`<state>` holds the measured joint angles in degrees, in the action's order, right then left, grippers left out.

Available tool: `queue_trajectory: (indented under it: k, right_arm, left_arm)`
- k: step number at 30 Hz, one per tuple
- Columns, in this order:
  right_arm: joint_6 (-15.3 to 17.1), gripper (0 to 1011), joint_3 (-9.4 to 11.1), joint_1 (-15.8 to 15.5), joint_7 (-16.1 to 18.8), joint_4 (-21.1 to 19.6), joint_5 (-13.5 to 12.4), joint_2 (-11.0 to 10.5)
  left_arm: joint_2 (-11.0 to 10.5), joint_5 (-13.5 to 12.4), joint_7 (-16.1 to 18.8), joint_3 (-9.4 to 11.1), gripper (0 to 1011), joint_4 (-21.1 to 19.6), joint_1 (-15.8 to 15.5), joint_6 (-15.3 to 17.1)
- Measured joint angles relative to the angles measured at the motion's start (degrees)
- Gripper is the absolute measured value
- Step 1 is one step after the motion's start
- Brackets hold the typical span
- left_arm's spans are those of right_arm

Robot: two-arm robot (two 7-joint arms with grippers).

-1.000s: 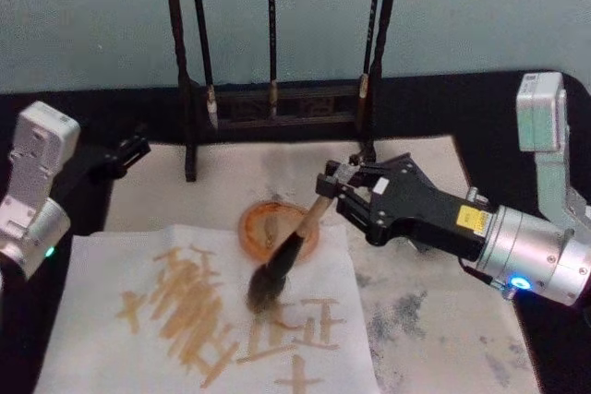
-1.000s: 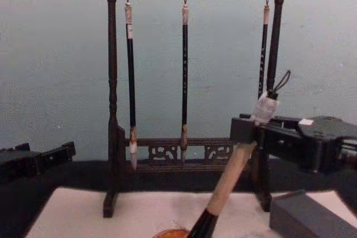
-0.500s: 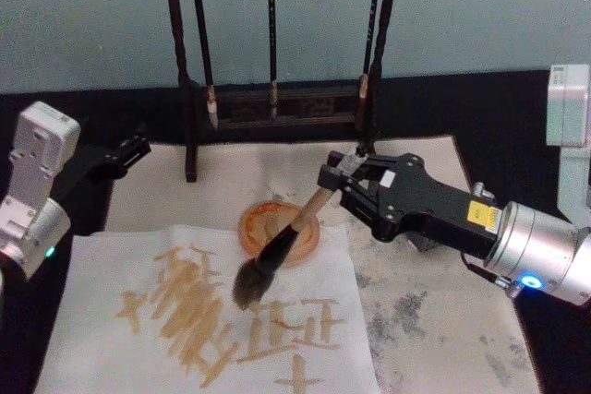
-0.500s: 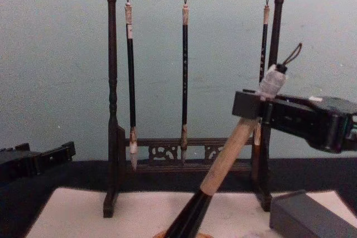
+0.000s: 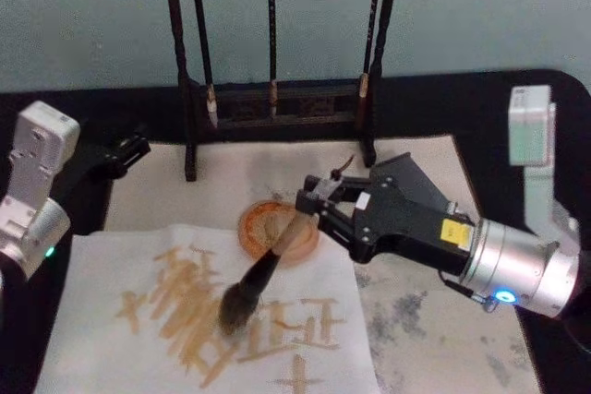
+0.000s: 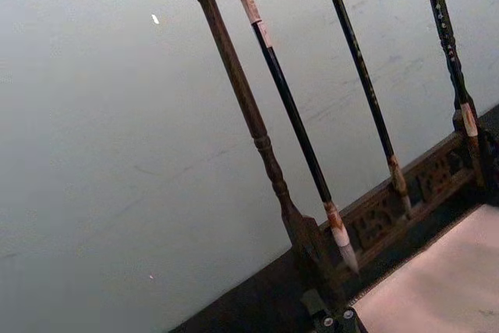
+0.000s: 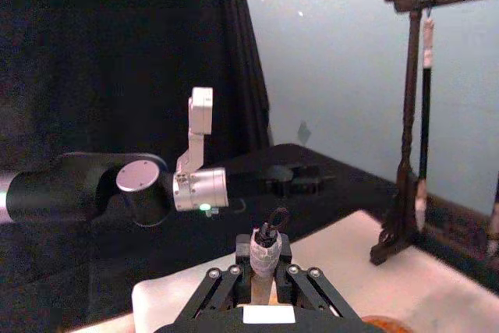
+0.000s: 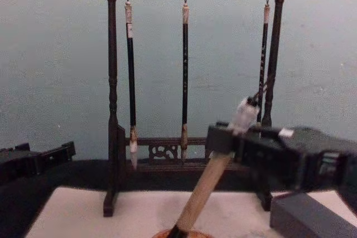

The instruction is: Pick up the brush from the inkstone, write on the paper, then place the brush back to its original position.

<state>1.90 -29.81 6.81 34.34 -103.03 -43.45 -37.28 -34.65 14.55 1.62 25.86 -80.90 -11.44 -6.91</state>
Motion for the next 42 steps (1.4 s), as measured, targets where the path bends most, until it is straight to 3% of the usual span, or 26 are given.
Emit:
queue_trajectory:
  k: [6, 13, 25, 42]
  right_arm:
    - [0.3, 165, -1.2, 0.6, 0.6, 2.3, 0.3, 1.4]
    - [0.4, 165, -1.3, 0.5, 0.5, 3.2, 0.2, 1.5]
    - [-0.2, 165, 0.6, -0.9, -0.5, 3.9, -0.1, 0.6]
    - [-2.2, 166, 4.1, -3.9, -0.4, 5.6, -2.6, -0.1]
  left_arm:
    - [0.0, 0.0, 0.0, 0.0, 1002, 0.0, 0.0, 0.0]
    - [0.0, 0.0, 0.0, 0.0, 1002, 0.0, 0.0, 0.0]
    - [0.0, 0.0, 0.0, 0.0, 1000, 0.0, 0.0, 0.0]
    - [0.0, 0.0, 0.0, 0.0, 1002, 0.0, 0.0, 0.0]
